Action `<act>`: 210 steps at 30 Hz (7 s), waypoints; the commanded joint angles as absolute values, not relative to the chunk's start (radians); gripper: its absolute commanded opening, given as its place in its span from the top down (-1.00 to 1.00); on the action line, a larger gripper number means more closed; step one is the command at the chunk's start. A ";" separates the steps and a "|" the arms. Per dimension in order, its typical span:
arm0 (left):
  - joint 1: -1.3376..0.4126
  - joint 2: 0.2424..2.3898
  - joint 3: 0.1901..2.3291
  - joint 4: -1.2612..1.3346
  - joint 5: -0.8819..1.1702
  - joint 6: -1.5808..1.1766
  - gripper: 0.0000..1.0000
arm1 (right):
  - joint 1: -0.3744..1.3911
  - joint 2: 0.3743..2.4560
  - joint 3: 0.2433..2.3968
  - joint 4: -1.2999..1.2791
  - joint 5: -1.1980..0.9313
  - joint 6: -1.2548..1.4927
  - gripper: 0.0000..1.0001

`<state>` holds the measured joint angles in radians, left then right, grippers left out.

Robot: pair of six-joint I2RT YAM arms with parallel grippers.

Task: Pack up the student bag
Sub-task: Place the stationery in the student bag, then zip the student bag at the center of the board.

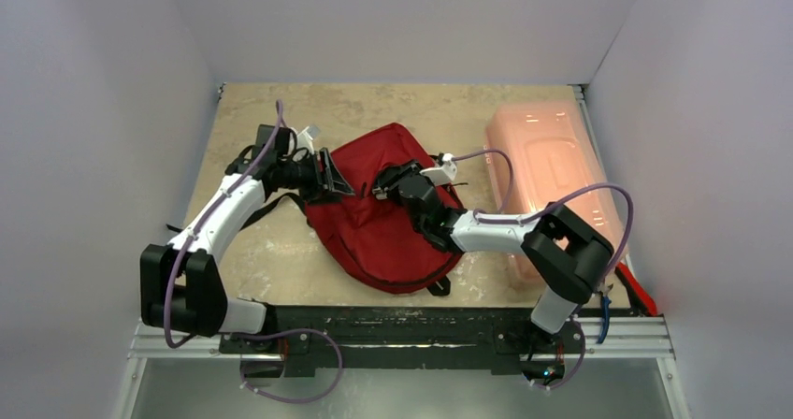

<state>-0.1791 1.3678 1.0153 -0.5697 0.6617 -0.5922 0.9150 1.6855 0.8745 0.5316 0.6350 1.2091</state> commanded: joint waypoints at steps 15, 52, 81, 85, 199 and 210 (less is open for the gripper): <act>-0.186 1.523 0.973 -0.507 0.627 -0.604 0.20 | 0.867 1.870 1.066 0.795 0.669 1.558 0.96; -0.170 1.453 0.988 -0.544 0.613 -0.579 0.22 | 0.798 1.888 1.180 0.684 -0.033 0.960 0.83; -0.189 1.385 1.215 -0.553 0.730 -0.641 0.06 | 0.734 1.503 1.037 0.178 0.122 0.536 0.16; -0.204 1.541 1.358 -0.510 0.704 -0.707 0.09 | 0.713 1.523 0.912 0.275 0.123 0.591 0.36; -0.193 1.263 0.609 -0.245 0.521 -0.866 1.00 | 0.853 1.574 1.158 0.232 0.003 0.637 1.00; -0.171 1.213 0.505 -0.200 0.607 -0.844 1.00 | 0.542 1.520 0.981 0.408 -0.111 0.694 1.00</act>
